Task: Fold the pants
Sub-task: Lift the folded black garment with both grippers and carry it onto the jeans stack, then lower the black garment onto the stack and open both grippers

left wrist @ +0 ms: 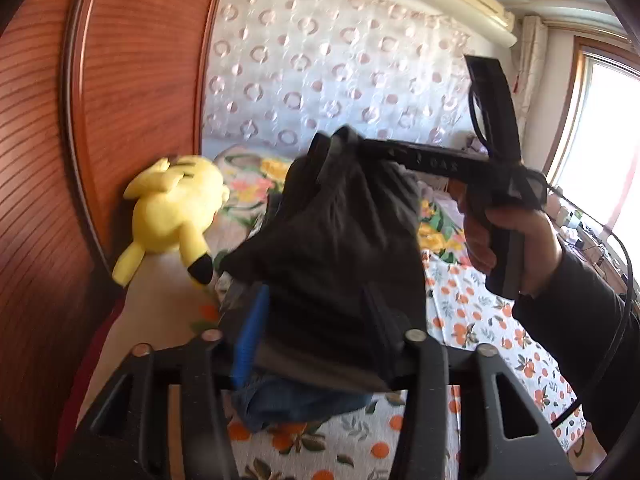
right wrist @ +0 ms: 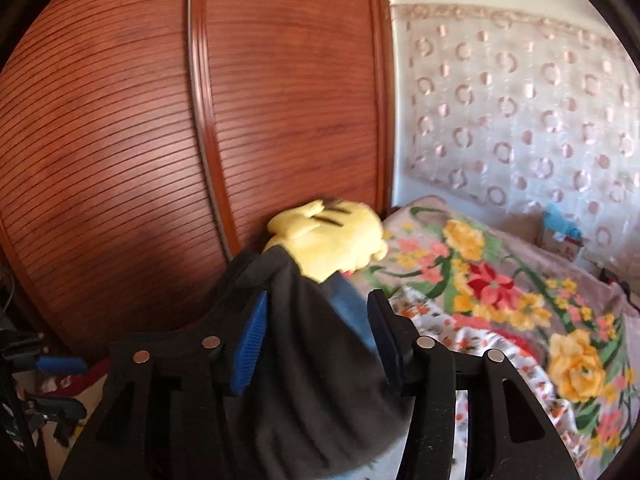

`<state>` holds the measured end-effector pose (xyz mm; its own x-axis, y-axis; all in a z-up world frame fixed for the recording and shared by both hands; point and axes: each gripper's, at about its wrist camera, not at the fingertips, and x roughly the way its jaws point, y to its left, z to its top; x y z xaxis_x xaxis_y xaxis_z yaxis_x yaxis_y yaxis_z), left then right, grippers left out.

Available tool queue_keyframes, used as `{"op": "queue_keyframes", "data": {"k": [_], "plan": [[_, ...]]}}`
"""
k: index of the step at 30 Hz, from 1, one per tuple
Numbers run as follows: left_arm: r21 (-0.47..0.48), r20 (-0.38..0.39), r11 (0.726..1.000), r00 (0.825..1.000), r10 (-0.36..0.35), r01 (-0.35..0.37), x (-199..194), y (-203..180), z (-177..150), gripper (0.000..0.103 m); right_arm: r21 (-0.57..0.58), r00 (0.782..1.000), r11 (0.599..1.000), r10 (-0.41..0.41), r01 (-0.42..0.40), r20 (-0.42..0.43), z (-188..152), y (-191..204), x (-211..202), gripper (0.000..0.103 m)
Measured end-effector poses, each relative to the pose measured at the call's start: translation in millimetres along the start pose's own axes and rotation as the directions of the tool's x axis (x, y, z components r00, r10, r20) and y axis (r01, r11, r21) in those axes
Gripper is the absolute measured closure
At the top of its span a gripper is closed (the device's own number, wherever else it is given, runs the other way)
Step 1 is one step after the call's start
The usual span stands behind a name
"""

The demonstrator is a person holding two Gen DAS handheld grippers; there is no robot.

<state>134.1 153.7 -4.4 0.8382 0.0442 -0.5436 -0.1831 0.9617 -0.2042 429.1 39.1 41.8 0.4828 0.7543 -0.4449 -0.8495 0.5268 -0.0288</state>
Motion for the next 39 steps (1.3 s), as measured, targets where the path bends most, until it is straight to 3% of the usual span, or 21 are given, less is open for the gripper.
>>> {"op": "queue_keyframes", "data": {"k": [7, 13, 21, 28, 36, 39], "plan": [[0.062, 0.017, 0.998, 0.999, -0.032, 0.031, 22.6, -11.7, 14.7, 0.052, -0.003, 1.0, 1.0, -0.008, 0.008, 0.012, -19.1, 10.0, -28.6, 0.048], [0.061, -0.047, 0.998, 0.999, 0.003, 0.0, 47.2, -5.3, 5.4, 0.052, 0.013, 0.999, 1.0, 0.022, -0.021, -0.046, -39.6, 17.4, -43.8, 0.048], [0.055, -0.081, 0.998, 0.997, 0.011, -0.007, 55.9, 2.5, -4.2, 0.052, 0.05, 0.995, 0.998, -0.027, 0.032, -0.093, -17.8, -0.4, 0.7, 0.048], [0.066, -0.081, 0.998, 0.996, 0.026, -0.02, 53.8, -2.6, -5.6, 0.052, 0.093, 0.997, 0.995, -0.01, 0.018, -0.082, -24.6, -2.6, 10.1, 0.048], [0.087, -0.059, 0.995, 0.997, 0.042, -0.037, 41.8, -15.4, -3.3, 0.051, 0.108, 0.997, 0.992, -0.064, 0.069, -0.048, -40.8, 10.0, -35.2, 0.048], [0.097, -0.044, 0.995, 0.998, 0.035, -0.03, 34.6, -26.1, -3.6, 0.043, 0.124, 0.995, 0.988, -0.092, 0.096, -0.031, -52.4, 16.3, -63.3, 0.048]]}}
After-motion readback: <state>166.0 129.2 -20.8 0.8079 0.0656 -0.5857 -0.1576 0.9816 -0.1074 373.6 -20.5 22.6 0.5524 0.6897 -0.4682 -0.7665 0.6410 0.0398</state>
